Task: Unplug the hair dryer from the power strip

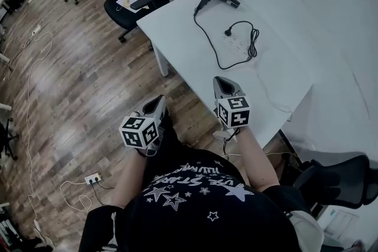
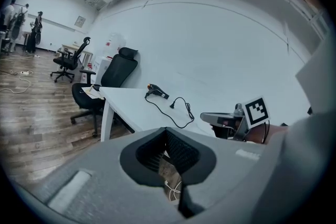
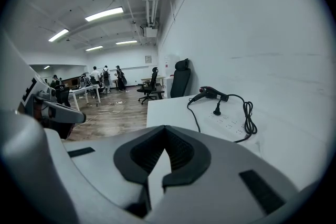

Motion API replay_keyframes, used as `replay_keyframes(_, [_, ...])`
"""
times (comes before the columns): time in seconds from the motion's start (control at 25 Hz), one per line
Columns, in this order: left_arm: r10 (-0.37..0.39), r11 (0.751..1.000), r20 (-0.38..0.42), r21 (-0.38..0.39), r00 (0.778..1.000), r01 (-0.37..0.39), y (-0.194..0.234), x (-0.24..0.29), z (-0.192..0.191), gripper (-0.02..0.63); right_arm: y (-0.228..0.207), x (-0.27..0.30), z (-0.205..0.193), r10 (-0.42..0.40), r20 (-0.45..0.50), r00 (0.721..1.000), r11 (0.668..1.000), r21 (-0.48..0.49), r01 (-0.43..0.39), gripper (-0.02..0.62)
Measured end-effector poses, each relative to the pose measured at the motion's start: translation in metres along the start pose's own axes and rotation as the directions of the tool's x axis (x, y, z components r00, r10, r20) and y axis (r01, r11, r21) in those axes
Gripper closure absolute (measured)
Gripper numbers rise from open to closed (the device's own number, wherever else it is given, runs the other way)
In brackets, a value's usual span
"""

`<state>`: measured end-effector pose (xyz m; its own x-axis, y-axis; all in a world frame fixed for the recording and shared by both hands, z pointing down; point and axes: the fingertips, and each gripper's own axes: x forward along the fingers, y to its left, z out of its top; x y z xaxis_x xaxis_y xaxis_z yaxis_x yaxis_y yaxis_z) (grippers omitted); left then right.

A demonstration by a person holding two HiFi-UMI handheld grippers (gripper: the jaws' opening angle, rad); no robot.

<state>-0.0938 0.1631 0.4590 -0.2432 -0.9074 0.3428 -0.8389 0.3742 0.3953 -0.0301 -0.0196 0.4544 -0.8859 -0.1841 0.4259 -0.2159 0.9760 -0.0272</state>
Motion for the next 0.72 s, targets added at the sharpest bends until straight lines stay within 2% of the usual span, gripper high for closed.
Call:
replay_keyframes(0.2, [-0.071,0.997,-0.053,0.008,0.996,0.071,0.010,0.041,0.008,0.598,-0.028,0.011,-0.002,-0.084,-0.026,0.996,0.996,0.020,0.085,0.586])
replay_keyframes(0.28, [-0.107,0.992,-0.079,0.056,0.991,0.112,0.010,0.055,0.016,0.598,-0.041,0.016,0.001,-0.118,-0.032,0.992,0.992,0.042,0.119,0.586])
replay_keyframes(0.4, [-0.163,0.972,-0.117,0.154,0.980,0.180,0.009,0.081,0.031,0.598,-0.056,0.025,0.007,-0.161,-0.033,0.986,0.985,0.058,0.163,0.586])
replay_keyframes(0.56, [-0.263,0.950,-0.148,0.136,0.953,0.283,0.008,0.116,0.048,0.598,-0.073,0.034,0.006,-0.228,-0.059,0.972,0.968,0.088,0.233,0.586])
replay_keyframes(0.72, [-0.314,0.926,-0.191,0.155,0.930,0.344,0.013,0.150,0.064,0.598,-0.094,0.042,0.013,-0.292,-0.072,0.954,0.949,0.105,0.298,0.586])
